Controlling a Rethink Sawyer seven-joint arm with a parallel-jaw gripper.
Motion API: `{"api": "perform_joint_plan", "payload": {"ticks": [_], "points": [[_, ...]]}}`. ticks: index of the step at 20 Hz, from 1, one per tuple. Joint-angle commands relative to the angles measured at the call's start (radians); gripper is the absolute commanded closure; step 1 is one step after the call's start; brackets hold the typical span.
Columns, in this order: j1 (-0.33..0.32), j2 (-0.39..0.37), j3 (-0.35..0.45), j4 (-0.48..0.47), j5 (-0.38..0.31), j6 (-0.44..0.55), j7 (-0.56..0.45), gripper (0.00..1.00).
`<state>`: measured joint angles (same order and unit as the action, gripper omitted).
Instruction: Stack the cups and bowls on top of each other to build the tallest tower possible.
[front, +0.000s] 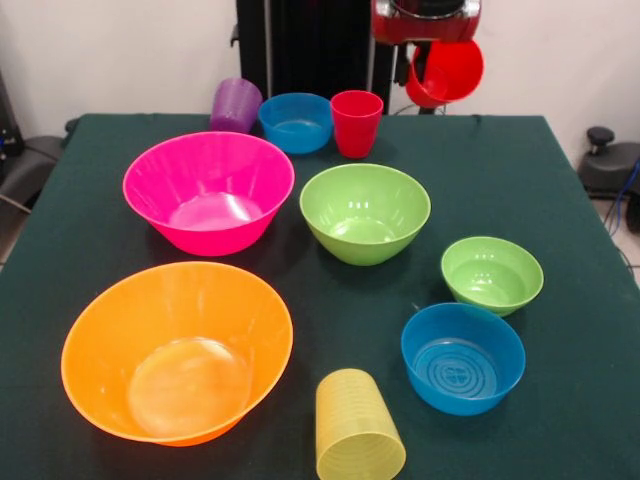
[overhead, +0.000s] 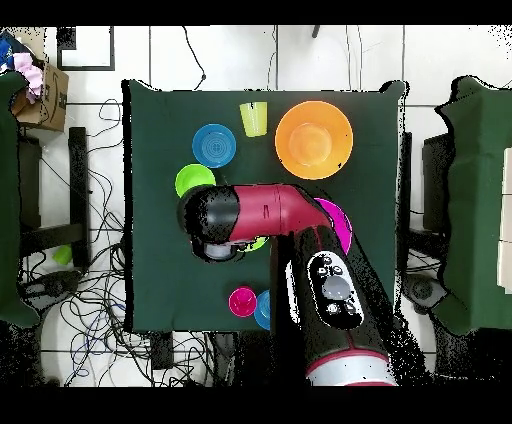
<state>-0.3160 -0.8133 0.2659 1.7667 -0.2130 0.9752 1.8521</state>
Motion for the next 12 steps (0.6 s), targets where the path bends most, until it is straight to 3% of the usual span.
{"api": "perform_joint_plan", "payload": {"ticks": [1, 4, 12], "points": [[-0.11, -0.076, 0.086, 0.013, -0.126, 0.049, -0.331, 1.0], [-0.171, -0.072, 0.109, 0.018, -0.202, -0.004, -0.397, 1.0], [-0.379, -0.077, 0.236, 0.102, -0.303, -0.113, -0.534, 1.0]]}}
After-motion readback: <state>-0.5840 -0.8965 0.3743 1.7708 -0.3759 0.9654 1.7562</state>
